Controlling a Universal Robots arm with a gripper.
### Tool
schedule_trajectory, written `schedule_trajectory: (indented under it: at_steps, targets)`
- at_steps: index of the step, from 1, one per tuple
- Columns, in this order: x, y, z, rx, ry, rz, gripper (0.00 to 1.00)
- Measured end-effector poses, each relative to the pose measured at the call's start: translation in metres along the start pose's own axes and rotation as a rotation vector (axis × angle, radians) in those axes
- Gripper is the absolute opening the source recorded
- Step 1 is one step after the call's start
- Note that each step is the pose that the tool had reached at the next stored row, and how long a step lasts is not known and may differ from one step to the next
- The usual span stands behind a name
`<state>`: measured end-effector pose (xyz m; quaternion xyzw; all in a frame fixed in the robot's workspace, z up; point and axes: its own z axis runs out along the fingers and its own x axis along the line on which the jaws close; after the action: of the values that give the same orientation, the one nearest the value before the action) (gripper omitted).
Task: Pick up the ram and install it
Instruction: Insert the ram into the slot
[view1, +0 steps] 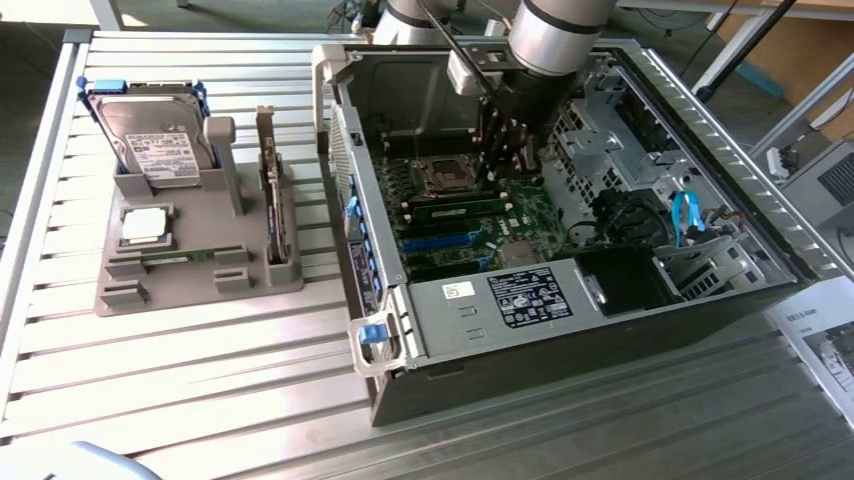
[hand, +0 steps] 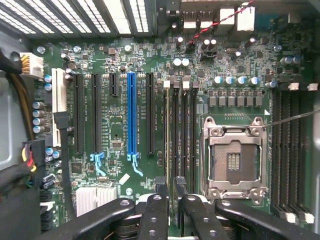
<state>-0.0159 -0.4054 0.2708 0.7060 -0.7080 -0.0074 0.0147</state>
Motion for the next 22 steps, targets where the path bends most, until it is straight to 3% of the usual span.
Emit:
schedule_trajectory:
  at_steps: [5,22]
  targets:
    - [0.0,0.0003,-0.009,0.0,0.0001,0.0,0.19]
    - [0.0,0.0004,-0.0135,0.0,0.0001,0.0,0.19]
